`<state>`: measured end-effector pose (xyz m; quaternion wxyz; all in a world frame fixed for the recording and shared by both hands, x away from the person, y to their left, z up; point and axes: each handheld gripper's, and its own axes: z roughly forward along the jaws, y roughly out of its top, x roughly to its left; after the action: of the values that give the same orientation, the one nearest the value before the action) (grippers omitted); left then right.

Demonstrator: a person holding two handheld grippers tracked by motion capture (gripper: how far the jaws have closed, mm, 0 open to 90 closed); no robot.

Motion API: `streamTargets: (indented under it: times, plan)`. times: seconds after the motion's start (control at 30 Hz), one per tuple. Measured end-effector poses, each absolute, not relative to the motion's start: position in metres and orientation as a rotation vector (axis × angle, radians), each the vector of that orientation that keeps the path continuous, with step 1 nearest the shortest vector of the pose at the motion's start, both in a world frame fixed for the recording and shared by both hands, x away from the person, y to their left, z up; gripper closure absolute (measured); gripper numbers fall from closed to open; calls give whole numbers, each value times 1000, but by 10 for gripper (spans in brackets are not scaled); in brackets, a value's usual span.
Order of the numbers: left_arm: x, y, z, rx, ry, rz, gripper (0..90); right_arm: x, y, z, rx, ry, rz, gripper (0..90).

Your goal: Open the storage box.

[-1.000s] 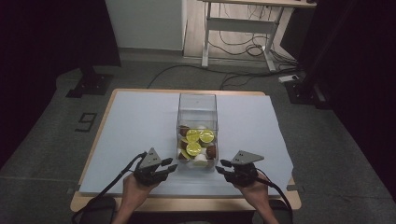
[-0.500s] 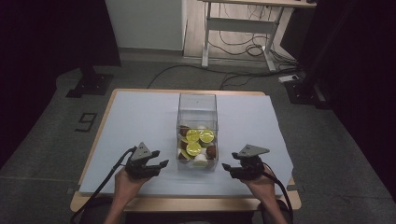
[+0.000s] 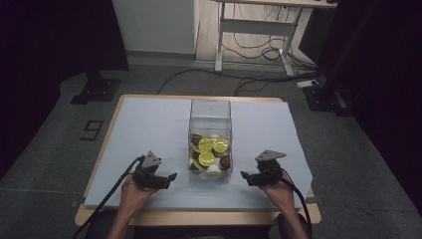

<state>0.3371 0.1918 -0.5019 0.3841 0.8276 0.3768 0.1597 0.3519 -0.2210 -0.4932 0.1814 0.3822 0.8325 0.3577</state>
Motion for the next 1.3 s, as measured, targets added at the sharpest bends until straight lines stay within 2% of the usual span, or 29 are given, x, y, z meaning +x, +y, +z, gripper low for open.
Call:
streamTargets:
  times: [0.27,0.43,0.73,0.9,1.3]
  plan:
    - [342,198,-511,2123,1032,421,0,357,-223,-507,1088,2355,1005,94]
    - [343,201,-516,2125,1059,413,0,358,-225,-515,1101,2359,1008,50]
    - [346,200,-525,2170,1089,426,0,358,-231,-526,1114,2355,1004,38]
    - [347,200,-527,2176,1119,437,0,360,-232,-535,1122,2369,981,1]
    - [349,199,-528,2187,1139,429,0,360,-233,-536,1131,2365,1000,0]
